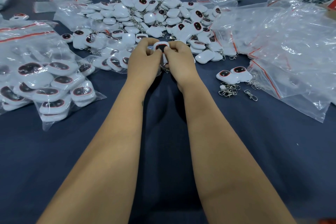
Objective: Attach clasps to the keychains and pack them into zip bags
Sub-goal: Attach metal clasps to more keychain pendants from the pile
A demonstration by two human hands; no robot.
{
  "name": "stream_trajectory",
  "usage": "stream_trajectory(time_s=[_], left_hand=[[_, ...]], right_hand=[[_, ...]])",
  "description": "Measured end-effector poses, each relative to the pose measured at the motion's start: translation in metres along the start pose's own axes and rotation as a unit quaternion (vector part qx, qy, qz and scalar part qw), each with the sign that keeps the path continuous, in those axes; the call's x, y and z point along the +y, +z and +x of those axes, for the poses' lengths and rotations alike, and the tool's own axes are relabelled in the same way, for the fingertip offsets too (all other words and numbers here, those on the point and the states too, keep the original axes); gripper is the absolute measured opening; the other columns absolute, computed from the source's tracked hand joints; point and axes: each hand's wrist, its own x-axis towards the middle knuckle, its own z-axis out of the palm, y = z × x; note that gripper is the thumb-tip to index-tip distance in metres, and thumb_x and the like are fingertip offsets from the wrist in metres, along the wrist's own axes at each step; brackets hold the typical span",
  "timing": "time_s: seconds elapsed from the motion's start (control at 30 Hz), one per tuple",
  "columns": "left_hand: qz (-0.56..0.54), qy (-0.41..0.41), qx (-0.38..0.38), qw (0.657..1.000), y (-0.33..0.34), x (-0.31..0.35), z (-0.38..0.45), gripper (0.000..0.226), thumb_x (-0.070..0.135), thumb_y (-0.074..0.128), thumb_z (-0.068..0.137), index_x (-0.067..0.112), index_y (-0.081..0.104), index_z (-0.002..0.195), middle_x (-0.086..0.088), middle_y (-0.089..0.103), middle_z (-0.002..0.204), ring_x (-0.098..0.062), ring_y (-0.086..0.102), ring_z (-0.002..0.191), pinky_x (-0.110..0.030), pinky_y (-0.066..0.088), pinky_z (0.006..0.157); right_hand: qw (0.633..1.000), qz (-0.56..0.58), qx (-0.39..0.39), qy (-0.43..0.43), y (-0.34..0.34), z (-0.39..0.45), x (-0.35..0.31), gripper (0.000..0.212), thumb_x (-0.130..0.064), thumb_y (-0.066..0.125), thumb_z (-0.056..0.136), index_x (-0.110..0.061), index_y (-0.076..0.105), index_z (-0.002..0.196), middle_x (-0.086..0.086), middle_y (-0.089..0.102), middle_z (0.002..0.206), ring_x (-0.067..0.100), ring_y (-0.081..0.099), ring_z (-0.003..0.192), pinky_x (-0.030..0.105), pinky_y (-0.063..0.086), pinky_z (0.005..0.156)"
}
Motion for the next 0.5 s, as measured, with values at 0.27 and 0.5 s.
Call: stream_trajectory(time_s=[0.27, 0.5], left_hand=[[0.039, 0.04, 0.006, 0.998, 0.0005, -0.0036, 0.0018, 0.015, 0.015, 0.047, 0.095, 0.029, 0.049, 0.099, 0.009, 0.054, 0.075, -0.01, 0.051, 0.061, -0.027, 0.047, 0.059], [0.061, 0.053, 0.007, 0.997, -0.0008, -0.0035, 0.0025, 0.015, 0.013, 0.047, 0.095, 0.026, 0.049, 0.103, 0.005, 0.058, 0.081, -0.012, 0.054, 0.067, -0.022, 0.046, 0.057]], right_hand=[[0.999, 0.013, -0.028, -0.026, 0.0018, -0.0027, 0.0015, 0.017, -0.007, 0.046, 0.1, -0.014, 0.061, 0.102, -0.003, 0.064, 0.079, -0.001, 0.053, 0.058, 0.019, 0.043, 0.06], [0.999, -0.003, -0.031, -0.036, 0.0015, -0.0024, 0.0022, 0.024, -0.005, 0.044, 0.099, -0.012, 0.064, 0.111, 0.009, 0.069, 0.098, 0.014, 0.061, 0.081, 0.032, 0.05, 0.076]])
